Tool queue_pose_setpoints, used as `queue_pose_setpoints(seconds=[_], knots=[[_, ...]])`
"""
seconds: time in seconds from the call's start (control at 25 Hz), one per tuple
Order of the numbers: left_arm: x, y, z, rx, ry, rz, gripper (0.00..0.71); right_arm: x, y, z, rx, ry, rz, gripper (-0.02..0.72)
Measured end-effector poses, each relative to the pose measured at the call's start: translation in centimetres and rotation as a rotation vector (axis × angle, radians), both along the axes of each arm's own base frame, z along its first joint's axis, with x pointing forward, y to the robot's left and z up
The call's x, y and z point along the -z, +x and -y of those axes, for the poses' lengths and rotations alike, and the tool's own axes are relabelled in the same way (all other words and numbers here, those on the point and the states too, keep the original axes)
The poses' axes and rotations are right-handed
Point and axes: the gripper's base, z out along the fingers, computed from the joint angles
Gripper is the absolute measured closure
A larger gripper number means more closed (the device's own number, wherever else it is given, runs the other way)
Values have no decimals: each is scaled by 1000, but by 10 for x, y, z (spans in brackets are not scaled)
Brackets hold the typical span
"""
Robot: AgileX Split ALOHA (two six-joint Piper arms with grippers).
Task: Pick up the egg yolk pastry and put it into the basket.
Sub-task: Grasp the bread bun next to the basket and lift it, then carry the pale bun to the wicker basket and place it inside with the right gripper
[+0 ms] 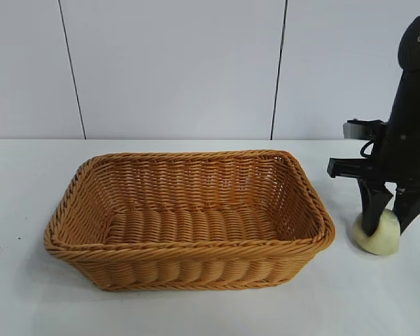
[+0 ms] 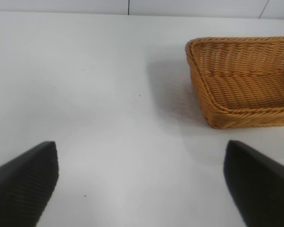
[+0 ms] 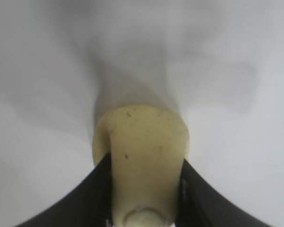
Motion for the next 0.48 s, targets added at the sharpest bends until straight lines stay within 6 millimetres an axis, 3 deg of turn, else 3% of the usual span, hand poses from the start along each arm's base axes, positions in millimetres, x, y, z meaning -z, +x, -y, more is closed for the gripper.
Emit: queue_pose_setpoints(seconds=[0.32, 0.48], knots=[[0, 0, 0, 0, 0, 1, 14, -94, 3, -1, -34, 18, 146, 472], [0, 0, 0, 0, 0, 1, 14, -125, 6, -2, -43, 26, 215, 472]])
